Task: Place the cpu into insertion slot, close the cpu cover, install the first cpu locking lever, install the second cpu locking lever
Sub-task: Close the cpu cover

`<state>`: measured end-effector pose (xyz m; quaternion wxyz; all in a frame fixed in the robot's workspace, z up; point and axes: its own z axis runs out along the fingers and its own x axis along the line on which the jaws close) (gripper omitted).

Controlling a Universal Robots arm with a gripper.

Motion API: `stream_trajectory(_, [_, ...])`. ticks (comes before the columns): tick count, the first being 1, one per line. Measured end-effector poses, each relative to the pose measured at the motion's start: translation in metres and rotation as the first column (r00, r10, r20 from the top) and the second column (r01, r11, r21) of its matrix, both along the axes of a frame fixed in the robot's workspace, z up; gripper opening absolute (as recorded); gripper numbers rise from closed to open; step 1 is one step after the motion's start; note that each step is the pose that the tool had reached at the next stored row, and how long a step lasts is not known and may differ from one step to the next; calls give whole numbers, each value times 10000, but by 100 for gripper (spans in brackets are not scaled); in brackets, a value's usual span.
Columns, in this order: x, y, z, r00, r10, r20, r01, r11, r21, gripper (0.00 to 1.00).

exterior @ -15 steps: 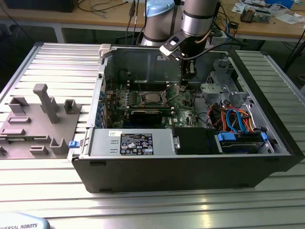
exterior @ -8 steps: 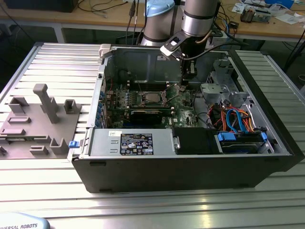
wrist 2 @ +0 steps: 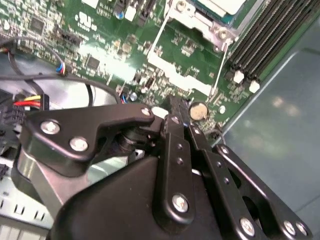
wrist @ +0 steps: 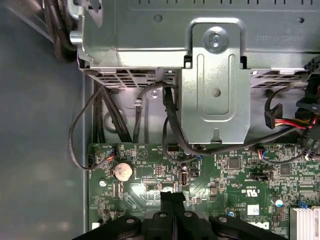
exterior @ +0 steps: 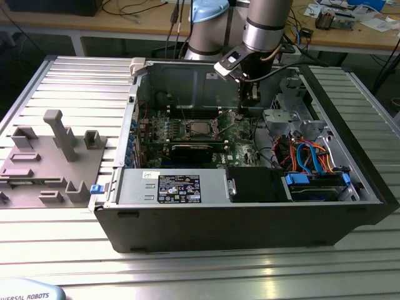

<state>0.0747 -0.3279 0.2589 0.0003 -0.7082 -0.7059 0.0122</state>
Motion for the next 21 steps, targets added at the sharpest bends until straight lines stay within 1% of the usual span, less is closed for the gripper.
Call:
stream_trajectory(1, [11,0,-1,10000,2,-33,-2,10000,1,11])
stream_trajectory(2, [14,0,-1,10000,2,-35,-2,10000,-1,11])
stream_trajectory(6, [15,-1,-20,10000,21,-36,-21,10000,1,11])
stream_trajectory(8, [16,-6,-49,10000,26,-37,-26,10000,2,11])
stream_trajectory(11, [15,-27,-70,10000,25,-37,-25,10000,3,11])
stream_trajectory(13, [15,-53,-88,10000,24,-36,-24,10000,8,11])
stream_trajectory(15, [15,-55,-105,10000,25,-37,-25,10000,7,11])
stream_trajectory(21, [15,-55,-116,10000,25,-37,-25,10000,5,11])
